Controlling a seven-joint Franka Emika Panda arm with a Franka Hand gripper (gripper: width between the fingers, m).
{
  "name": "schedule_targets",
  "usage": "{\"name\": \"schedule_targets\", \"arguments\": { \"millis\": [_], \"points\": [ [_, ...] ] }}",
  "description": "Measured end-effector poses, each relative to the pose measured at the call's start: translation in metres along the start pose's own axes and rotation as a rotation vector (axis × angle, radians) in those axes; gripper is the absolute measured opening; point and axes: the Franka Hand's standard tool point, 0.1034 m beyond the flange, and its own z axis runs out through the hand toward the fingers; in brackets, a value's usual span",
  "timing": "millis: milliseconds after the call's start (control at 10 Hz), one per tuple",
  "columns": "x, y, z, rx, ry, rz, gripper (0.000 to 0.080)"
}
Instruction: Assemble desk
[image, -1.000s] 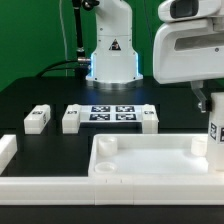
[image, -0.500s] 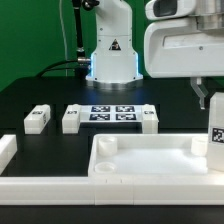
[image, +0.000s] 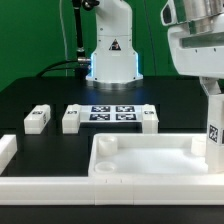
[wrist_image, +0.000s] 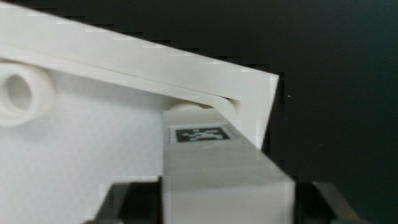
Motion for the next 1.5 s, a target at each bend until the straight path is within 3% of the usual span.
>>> {"name": "schedule_targets", "arguments": {
  "millis": [100,200,300,400,500,600,900,1100,1300,1500],
  "points": [
    [0.0007,0.0002,0.0001,-0.001,0.0,-0.03,0.0301],
    [0.0001,0.0022,0.0008,-0.021,0.004,-0.158,0.0411],
    [-0.002,0.0024,0.0002,-0.058,0.005,-0.341,0.0545],
    [-0.0025,0.0012,0.0007,-0.08,0.003,-0.521,0.0545],
    [-0.0041,0.0029,0.0023,-0.096,0.002,-0.617,0.0628],
    [-0.0027,0.0027,0.0021,-0.095,0.002,-0.645,0.0643],
    [-0.0016,0.003,0.0025,-0.098,-0.01,-0.92,0.0649],
    [0.0006,-0.003,0.0007,-0.149,0.025,-1.358,0.0649],
    [0.0009,-0.0026,0.0012,-0.146,0.025,-1.326,0.0649],
    [0.0005,-0.0026,0.0013,-0.143,0.028,-1.268,0.0396]
  ]
}}
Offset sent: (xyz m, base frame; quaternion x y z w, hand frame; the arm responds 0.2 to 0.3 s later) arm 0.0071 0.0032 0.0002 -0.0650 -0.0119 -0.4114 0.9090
